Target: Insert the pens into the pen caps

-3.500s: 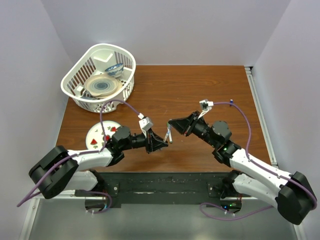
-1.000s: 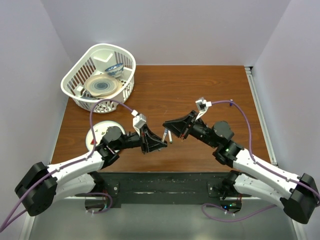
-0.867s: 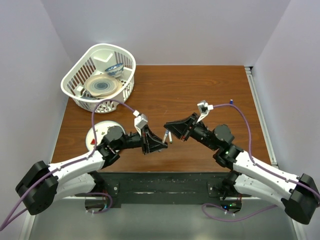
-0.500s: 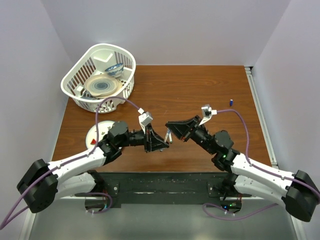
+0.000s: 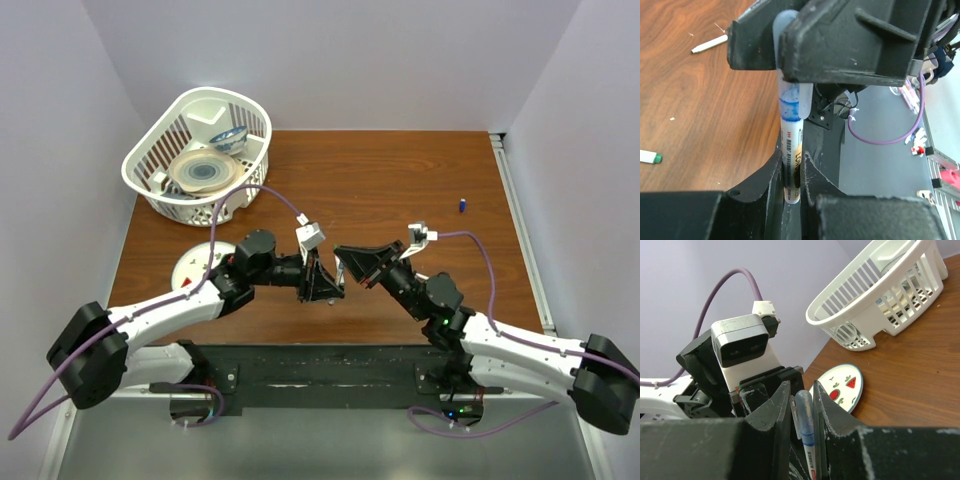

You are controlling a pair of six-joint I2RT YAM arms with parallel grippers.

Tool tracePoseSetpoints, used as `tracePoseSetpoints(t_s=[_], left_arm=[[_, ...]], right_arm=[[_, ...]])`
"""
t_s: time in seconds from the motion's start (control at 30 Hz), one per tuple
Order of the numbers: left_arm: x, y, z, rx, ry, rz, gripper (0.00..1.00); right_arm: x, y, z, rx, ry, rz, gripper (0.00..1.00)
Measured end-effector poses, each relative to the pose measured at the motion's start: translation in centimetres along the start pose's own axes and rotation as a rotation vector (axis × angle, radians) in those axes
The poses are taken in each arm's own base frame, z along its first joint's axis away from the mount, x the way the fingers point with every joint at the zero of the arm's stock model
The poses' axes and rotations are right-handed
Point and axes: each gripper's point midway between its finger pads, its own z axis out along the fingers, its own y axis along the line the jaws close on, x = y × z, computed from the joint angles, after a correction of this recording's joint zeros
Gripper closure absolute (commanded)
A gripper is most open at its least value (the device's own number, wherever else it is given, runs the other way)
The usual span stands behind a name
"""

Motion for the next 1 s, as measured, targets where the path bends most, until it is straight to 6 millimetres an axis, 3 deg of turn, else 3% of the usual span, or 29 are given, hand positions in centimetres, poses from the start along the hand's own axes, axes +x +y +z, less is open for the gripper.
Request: tracePoseSetpoints(t_s=[0.2,0.47,1.0], left_arm=[[0.4,-0.2,0.0,0.007,0.015,-0.002,1.0],[-0.6,-0.6,-0.2,0.016,-0.004,0.042,1.0],[0.0,2.8,-1.2,0.038,0.05,-0.019,1.0]], right_arm=[[0.3,0.2,-0.5,0.051,0.028,-0.025,1.0],[-0.4,0.7,-0.9,0.079,0.042,-0.061,1.0],[1.2,-1.5,-0.1,0.142,0.056,-0.098,1.0]])
